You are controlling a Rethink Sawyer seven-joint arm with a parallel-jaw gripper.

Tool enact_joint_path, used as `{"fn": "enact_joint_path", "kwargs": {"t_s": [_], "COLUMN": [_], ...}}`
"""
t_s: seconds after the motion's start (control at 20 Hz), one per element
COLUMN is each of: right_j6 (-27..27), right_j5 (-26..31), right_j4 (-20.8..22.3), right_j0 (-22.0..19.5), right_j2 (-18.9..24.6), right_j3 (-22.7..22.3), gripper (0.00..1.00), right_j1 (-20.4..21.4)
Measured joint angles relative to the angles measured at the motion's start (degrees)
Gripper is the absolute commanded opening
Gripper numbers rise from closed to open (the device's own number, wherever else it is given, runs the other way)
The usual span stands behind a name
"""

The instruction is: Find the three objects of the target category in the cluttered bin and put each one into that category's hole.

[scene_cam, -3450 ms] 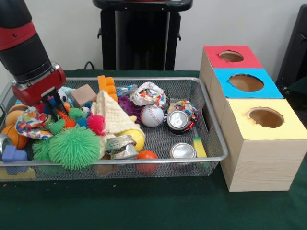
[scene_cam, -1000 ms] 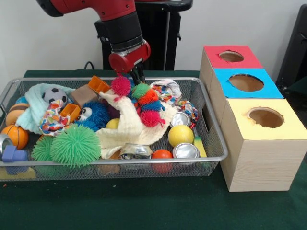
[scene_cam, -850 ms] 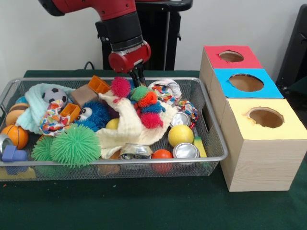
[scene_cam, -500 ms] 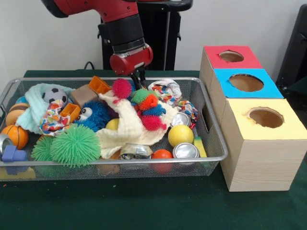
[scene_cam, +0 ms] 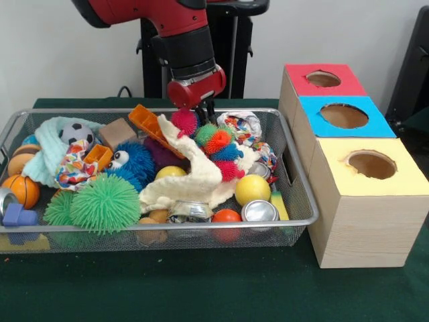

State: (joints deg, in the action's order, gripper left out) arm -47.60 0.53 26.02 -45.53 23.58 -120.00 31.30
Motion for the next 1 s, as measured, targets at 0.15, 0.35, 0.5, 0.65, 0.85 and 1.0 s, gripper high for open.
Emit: {"fn": "enact_joint_path", "kwargs": {"t_s": [0.15,0.35,0.5,0.65,0.85,1.0], "right_j6": [0.0,0.0,0.0,0.0,0.0,0.0], "right_j5": [-2.4,-7.4,-9.6,-11.3,-12.8,-13.7], "right_j4": [-1.5,-3.7,-4.7,-5.4,-5.8,-6.0], "right_j0": [2.5,5.0,5.1,4.7,3.6,2.5], "right_j2": [-1.6,-3.0,-3.1,-3.1,-3.1,-3.1], "right_j3": [0.0,0.0,0.0,0.0,0.1,0.9], "gripper": [0.00,0.00,0.00,0.00,0.00,0.00], "right_j1": [-0.6,-1.6,-2.0,-2.6,-3.6,-4.4]}}
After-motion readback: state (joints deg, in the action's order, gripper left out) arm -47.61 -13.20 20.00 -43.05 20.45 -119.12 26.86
